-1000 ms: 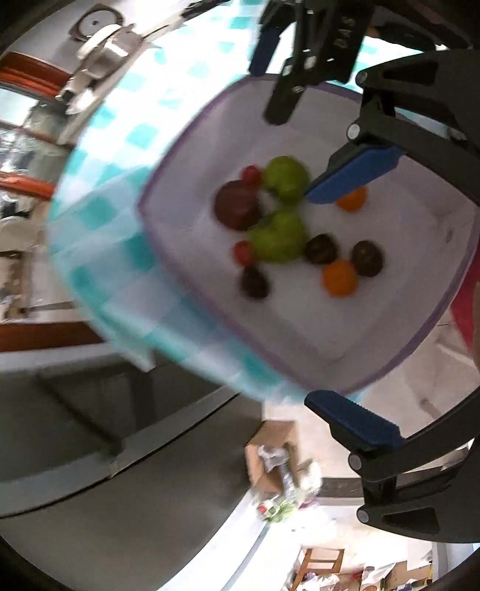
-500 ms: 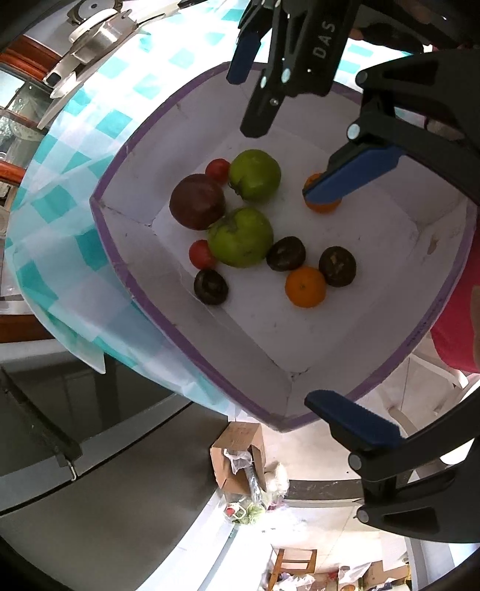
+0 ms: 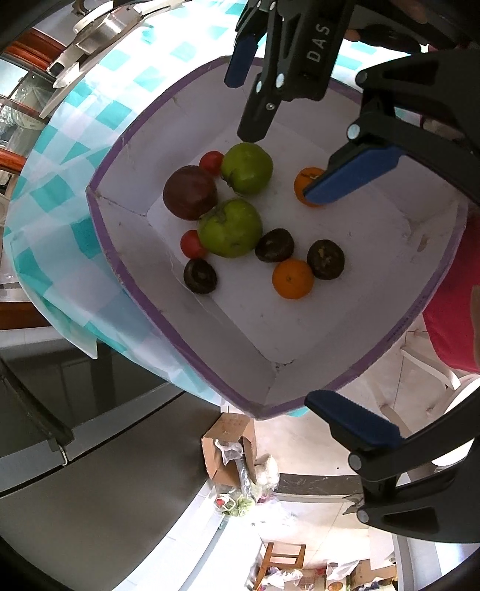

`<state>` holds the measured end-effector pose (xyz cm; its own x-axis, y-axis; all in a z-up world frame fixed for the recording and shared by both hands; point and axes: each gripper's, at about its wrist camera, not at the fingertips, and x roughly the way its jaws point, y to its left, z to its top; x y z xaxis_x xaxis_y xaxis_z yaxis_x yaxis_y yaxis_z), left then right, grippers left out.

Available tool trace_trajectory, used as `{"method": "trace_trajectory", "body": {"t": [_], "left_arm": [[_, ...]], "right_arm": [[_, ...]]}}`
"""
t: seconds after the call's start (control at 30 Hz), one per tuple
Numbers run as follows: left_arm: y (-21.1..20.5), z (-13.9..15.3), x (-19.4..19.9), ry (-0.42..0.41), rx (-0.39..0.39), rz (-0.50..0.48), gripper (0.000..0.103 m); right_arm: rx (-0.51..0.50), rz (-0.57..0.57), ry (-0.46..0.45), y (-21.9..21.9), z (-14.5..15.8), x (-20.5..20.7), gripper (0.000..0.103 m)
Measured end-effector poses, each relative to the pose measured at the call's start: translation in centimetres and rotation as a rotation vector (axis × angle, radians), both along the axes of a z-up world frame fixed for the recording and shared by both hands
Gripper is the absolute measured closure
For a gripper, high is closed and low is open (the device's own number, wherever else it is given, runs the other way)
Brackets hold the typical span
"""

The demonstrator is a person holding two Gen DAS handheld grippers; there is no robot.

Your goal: Organize fruits

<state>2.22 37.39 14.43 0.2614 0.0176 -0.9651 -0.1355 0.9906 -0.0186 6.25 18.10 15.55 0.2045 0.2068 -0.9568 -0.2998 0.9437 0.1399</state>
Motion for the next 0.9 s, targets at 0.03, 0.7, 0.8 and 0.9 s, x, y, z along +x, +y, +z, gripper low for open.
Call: {"method": "trace_trajectory", "body": {"t": [0.03, 0.7, 0.8, 0.9], "left_arm": [[0.0, 0.0, 0.0, -0.001, 0.0, 0.0, 0.002], [0.2, -0.1, 0.8, -0.009, -0.03, -0.044, 0.002], [0.3, -0.1, 0.9, -0.013, -0.035, -0.05, 0.002], [0.5, -0.1, 1.0, -0.015, -0.042, -0.054, 0.002]], "right_arm": [[0.001, -0.001, -0.001, 0.0, 0.0, 0.0, 0.016], [-0.026, -0.031, -0.007, -0.1, 0.3, -0.3, 0.016], [-0.031, -0.034, -0.008, 0.0, 0.3, -0.4, 0.016], [-0.037, -0.034, -0.009, 0.2, 0.4, -0.6, 0.016]]}}
